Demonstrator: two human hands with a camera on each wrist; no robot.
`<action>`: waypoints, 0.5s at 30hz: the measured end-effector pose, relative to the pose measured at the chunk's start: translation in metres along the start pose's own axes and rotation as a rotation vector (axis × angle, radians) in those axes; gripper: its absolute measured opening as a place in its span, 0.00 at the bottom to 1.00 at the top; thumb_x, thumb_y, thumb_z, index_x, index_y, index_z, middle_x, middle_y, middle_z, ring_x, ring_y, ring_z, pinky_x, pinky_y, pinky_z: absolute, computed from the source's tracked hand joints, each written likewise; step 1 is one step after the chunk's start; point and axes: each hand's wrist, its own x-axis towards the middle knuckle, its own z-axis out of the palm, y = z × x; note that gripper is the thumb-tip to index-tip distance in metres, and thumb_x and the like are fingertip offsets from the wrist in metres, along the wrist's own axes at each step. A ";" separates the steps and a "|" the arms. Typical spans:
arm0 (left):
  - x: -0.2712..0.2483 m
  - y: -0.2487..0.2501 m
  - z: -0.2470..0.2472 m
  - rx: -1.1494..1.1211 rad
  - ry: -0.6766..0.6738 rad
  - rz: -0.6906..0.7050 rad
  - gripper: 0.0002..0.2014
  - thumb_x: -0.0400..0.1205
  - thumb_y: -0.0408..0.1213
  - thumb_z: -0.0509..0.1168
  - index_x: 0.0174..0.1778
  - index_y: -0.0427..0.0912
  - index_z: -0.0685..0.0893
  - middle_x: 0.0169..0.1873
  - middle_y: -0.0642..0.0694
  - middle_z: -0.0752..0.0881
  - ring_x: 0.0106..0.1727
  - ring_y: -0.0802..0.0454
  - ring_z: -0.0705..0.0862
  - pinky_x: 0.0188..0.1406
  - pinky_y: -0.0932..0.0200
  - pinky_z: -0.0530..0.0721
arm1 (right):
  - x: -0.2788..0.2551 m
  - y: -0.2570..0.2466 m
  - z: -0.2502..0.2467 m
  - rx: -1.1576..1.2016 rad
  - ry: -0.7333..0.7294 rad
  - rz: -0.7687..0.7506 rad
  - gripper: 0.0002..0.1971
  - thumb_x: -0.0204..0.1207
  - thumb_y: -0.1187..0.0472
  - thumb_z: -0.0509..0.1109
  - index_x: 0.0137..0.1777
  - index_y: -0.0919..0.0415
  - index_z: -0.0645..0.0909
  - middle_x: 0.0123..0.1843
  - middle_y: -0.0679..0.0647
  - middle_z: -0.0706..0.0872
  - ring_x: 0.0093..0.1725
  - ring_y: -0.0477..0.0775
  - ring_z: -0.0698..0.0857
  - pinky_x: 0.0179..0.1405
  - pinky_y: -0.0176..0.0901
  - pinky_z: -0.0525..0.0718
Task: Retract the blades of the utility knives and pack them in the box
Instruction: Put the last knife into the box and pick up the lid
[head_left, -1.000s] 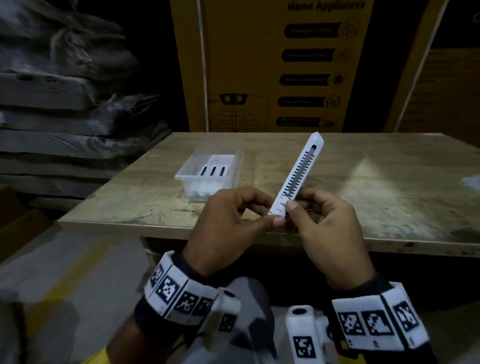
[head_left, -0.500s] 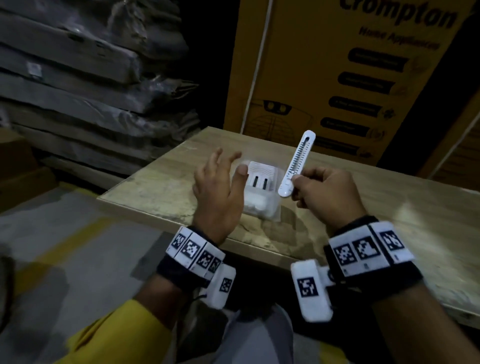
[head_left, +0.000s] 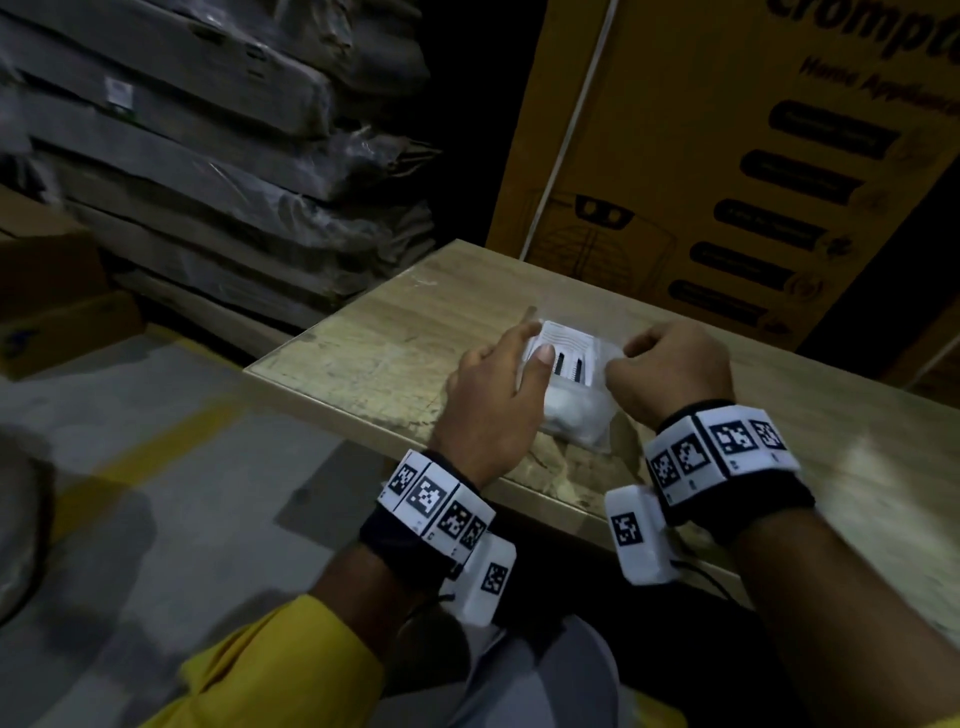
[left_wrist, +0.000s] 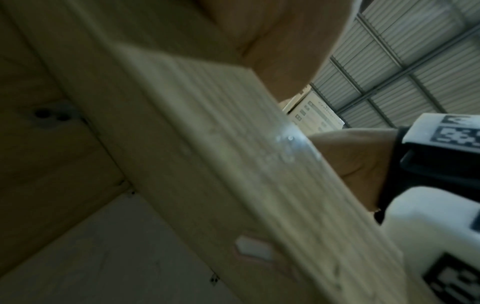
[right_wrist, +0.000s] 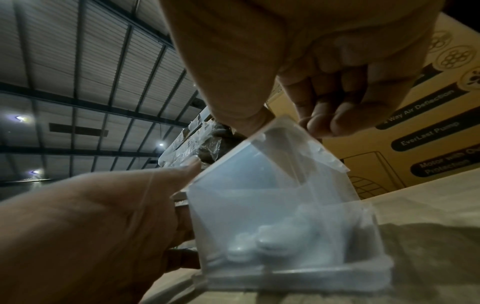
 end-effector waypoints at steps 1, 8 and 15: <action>0.000 0.001 0.000 0.007 0.002 -0.003 0.30 0.87 0.70 0.47 0.84 0.68 0.73 0.79 0.40 0.83 0.79 0.37 0.81 0.77 0.30 0.83 | -0.001 0.001 0.000 0.015 -0.004 -0.001 0.13 0.69 0.63 0.74 0.54 0.57 0.91 0.56 0.58 0.91 0.52 0.60 0.88 0.42 0.44 0.80; 0.000 0.001 -0.001 0.002 0.013 0.016 0.29 0.87 0.71 0.47 0.83 0.70 0.73 0.79 0.41 0.85 0.79 0.38 0.82 0.77 0.30 0.83 | -0.013 0.008 0.000 0.082 -0.016 -0.081 0.14 0.73 0.66 0.68 0.54 0.54 0.90 0.58 0.57 0.90 0.48 0.53 0.81 0.47 0.41 0.77; -0.005 0.003 -0.011 -0.028 -0.042 0.050 0.35 0.73 0.72 0.75 0.76 0.69 0.80 0.74 0.47 0.87 0.73 0.45 0.86 0.69 0.38 0.90 | -0.030 0.022 -0.006 0.093 0.019 -0.027 0.15 0.79 0.65 0.64 0.63 0.54 0.83 0.61 0.58 0.87 0.58 0.60 0.86 0.56 0.54 0.87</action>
